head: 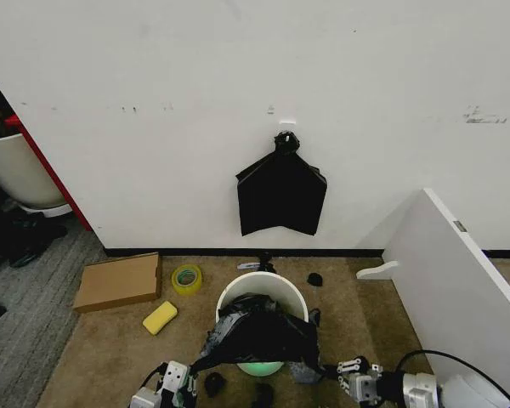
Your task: Place the garbage bag over the trash bin.
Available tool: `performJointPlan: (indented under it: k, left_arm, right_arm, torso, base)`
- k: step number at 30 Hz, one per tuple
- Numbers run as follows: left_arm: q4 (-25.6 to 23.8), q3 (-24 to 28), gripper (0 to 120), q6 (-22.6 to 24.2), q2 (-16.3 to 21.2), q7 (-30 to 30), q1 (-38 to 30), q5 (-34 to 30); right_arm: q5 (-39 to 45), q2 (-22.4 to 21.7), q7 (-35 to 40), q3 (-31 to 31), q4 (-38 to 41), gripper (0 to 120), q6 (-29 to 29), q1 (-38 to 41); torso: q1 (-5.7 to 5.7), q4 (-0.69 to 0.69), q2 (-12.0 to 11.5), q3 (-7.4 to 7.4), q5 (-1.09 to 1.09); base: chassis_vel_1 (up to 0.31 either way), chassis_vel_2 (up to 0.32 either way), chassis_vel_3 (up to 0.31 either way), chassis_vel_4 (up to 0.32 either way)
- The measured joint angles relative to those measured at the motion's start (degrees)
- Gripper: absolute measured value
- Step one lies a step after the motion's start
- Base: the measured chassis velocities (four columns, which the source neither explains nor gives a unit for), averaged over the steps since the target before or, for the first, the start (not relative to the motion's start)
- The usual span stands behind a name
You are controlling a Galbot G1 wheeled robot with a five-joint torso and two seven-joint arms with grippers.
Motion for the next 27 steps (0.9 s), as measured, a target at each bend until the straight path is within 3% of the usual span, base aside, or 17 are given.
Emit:
performJointPlan:
  k: [7, 14, 27]
  left_arm:
    - [2.61, 0.14, 0, -1.2, -0.84, 0.02, -1.33, 0.45]
    - [2.89, -0.47, 0, -1.32, -2.94, -0.25, -4.22, -1.63]
    - [2.09, -2.18, 0, 1.75, -5.31, -1.14, -6.16, -7.08]
  right_arm:
    - [-2.91, 1.36, 1.9, 0.11, -4.01, 0, 2.57, 1.42]
    - [-3.02, 2.07, 9.32, -0.39, -5.3, 0, 3.44, 2.72]
    - [5.34, 2.72, 9.83, 0.58, -8.61, 0, 7.99, 3.37]
  torso:
    - [0.0, -0.01, 0.0, 0.0, -0.01]
    - [0.0, -0.01, 0.0, 0.0, 0.0]
    - [0.0, -0.01, 0.0, 0.0, 0.0]
  base:
    - [0.0, 0.0, 0.0, 0.0]
    - [0.0, 0.0, 0.0, 0.0]
    - [0.0, 0.0, 0.0, 0.0]
